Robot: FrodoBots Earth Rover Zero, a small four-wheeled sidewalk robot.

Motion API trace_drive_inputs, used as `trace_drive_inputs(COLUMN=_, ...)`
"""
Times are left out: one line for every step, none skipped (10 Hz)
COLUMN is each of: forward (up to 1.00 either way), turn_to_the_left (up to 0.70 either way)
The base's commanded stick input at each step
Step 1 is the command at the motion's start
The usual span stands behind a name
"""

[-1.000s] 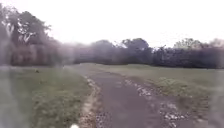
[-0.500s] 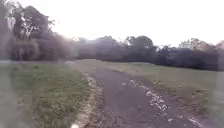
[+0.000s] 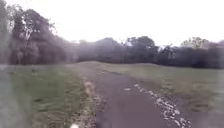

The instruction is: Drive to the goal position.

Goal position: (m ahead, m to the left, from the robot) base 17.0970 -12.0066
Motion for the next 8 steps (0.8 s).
trace_drive_inputs(forward=0.85, turn_to_the_left=0.0)
trace_drive_inputs(forward=0.85, turn_to_the_left=0.0)
trace_drive_inputs(forward=0.85, turn_to_the_left=0.17)
trace_drive_inputs(forward=0.85, turn_to_the_left=0.25)
trace_drive_inputs(forward=0.85, turn_to_the_left=0.29)
trace_drive_inputs(forward=0.85, turn_to_the_left=0.08)
trace_drive_inputs(forward=0.85, turn_to_the_left=0.0)
trace_drive_inputs(forward=0.85, turn_to_the_left=0.0)
